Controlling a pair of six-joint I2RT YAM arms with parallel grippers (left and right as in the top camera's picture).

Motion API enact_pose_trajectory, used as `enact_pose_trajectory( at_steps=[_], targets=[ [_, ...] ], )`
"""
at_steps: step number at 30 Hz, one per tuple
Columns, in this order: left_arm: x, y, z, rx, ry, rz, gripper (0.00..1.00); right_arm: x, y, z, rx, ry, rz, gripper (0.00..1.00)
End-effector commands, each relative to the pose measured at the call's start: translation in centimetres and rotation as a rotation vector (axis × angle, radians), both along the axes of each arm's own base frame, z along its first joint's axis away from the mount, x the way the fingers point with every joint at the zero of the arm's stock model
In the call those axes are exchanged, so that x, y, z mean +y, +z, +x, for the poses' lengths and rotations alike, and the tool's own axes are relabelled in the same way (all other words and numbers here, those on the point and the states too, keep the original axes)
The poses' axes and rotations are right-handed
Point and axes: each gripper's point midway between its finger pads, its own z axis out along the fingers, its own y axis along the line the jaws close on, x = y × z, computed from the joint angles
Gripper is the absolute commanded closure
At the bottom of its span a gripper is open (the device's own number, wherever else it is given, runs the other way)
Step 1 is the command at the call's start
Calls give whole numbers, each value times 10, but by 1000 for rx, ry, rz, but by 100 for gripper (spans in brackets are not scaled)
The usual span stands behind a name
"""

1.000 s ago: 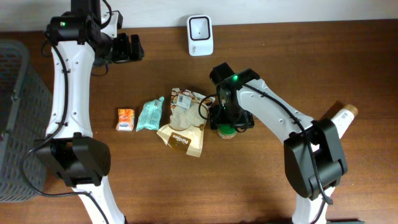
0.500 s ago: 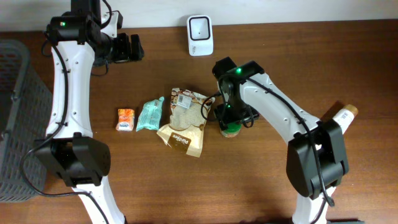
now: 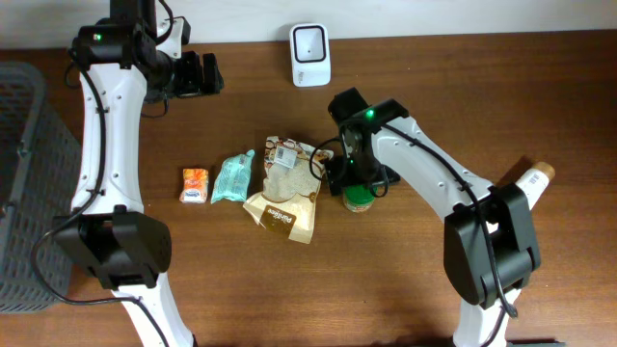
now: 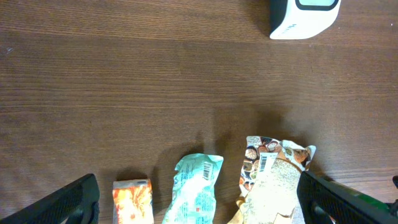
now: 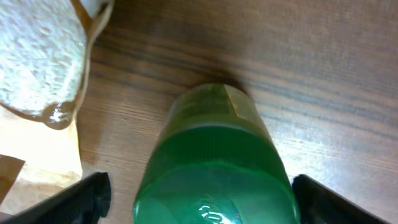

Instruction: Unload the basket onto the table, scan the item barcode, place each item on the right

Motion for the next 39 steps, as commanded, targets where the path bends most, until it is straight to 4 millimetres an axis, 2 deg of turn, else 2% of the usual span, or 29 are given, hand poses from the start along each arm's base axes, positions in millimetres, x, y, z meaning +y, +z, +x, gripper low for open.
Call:
enact_pose_trajectory(
  at_steps=[1, 5, 8, 11, 13, 16, 18, 21, 24, 26, 29, 32, 34, 35, 39],
  targets=[
    [1, 16, -2, -40, -6, 10, 1, -2, 3, -1, -2, -43, 7, 27],
    [1, 16, -2, -40, -6, 10, 1, -1, 6, 4, -25, 33, 8, 32],
    [1, 16, -2, -40, -6, 10, 1, 3, 26, 12, -59, 209, 16, 31],
    [1, 16, -2, -40, -6, 10, 1, 4, 44, 13, -82, 551, 10, 32],
    [1, 16, -2, -40, -6, 10, 1, 3, 44, 13, -91, 733, 2, 33],
    [1, 16, -2, -40, -6, 10, 1, 2, 44, 13, -108, 1114, -9, 34],
    [1, 16, -2, -40, -6, 10, 1, -3, 44, 16, -109, 1287, -49, 38],
    [1, 16, -2, -40, -6, 10, 1, -9, 43, 18, -98, 1386, -88, 37],
    [1, 16, -2, -40, -6, 10, 1, -8, 38, 15, -83, 1395, -67, 36],
    [1, 16, -2, -40, -6, 10, 1, 6, 32, 1, -78, 1378, 53, 37],
    [1, 16, -2, -40, -6, 10, 1, 20, 28, -9, -73, 1213, 160, 37],
    [1, 16, -2, -40, -6, 10, 1, 20, 28, -1, -74, 968, 165, 33],
    [1, 16, -2, -40, -6, 10, 1, 12, 28, 8, -75, 802, 161, 34],
    [1, 16, -2, -40, -6, 10, 1, 4, 28, 12, -66, 698, 158, 38],
    [1, 16, -2, -40, -6, 10, 1, -37, 20, 30, -46, 428, 47, 39]
  ],
)
